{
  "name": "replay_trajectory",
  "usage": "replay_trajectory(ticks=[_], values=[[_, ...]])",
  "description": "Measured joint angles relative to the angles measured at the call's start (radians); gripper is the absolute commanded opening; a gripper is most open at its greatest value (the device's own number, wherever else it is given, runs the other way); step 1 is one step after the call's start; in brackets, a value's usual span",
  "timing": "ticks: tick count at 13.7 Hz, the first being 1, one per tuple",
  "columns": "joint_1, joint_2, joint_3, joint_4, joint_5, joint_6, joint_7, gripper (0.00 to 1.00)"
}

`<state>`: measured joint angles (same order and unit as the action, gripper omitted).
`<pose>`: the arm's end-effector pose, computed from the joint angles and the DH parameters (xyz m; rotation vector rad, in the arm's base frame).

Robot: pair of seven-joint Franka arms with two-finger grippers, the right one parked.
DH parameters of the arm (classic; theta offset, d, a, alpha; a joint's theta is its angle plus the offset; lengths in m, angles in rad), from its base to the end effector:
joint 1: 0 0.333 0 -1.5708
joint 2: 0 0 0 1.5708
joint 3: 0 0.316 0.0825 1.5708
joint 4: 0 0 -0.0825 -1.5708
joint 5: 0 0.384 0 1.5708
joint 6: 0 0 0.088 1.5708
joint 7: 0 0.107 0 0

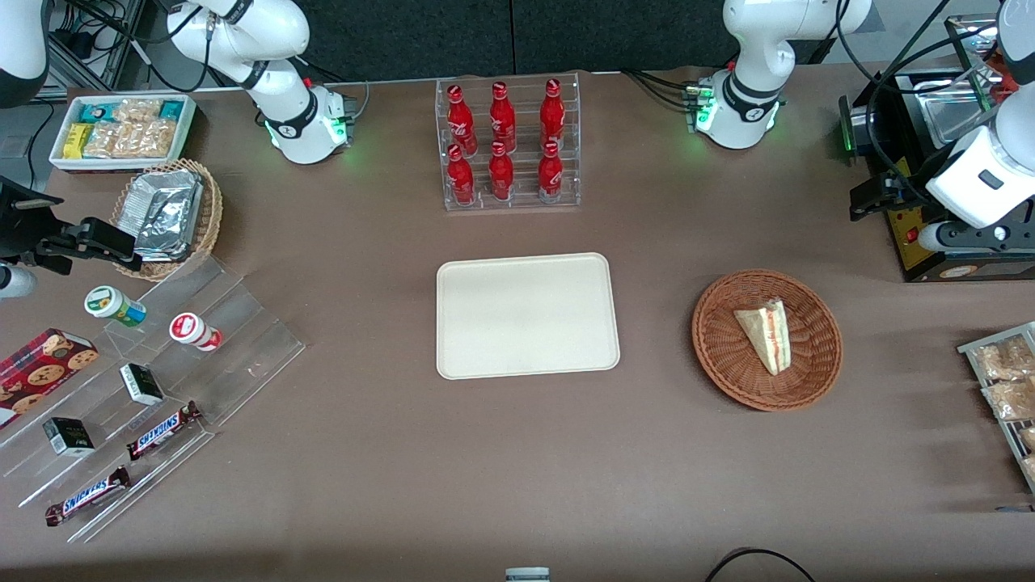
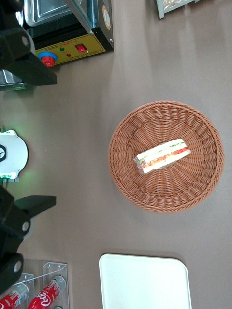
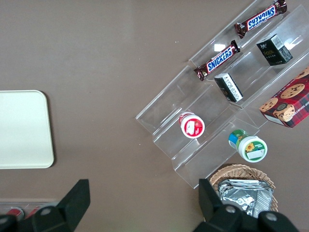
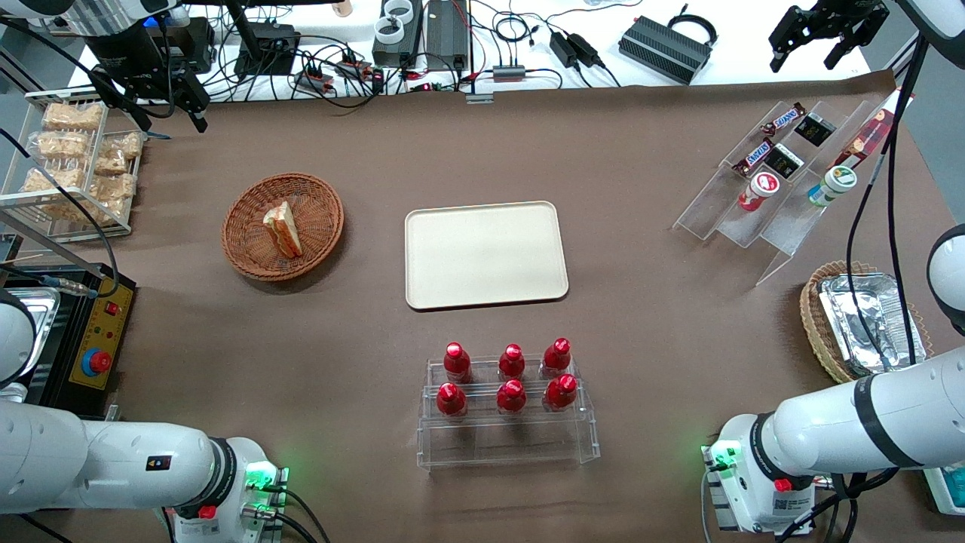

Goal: Place sandwich from basket to tray
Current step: 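Move the open left gripper over the wrapped sandwich in the wicker basket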

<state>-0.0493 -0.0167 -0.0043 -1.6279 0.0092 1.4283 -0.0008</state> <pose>0.5306 -0.0274 0.5960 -3.1133 0.0815 0.2851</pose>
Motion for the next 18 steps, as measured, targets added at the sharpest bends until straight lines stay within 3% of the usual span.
replay_trajectory(ticks=[9, 12, 18], values=[[0.001, 0.022, -0.002, -0.006, 0.012, 0.031, -0.001, 1.00], [0.004, 0.060, -0.002, -0.054, 0.020, 0.132, -0.054, 1.00], [0.004, 0.109, -0.004, -0.291, 0.028, 0.449, -0.258, 1.00]])
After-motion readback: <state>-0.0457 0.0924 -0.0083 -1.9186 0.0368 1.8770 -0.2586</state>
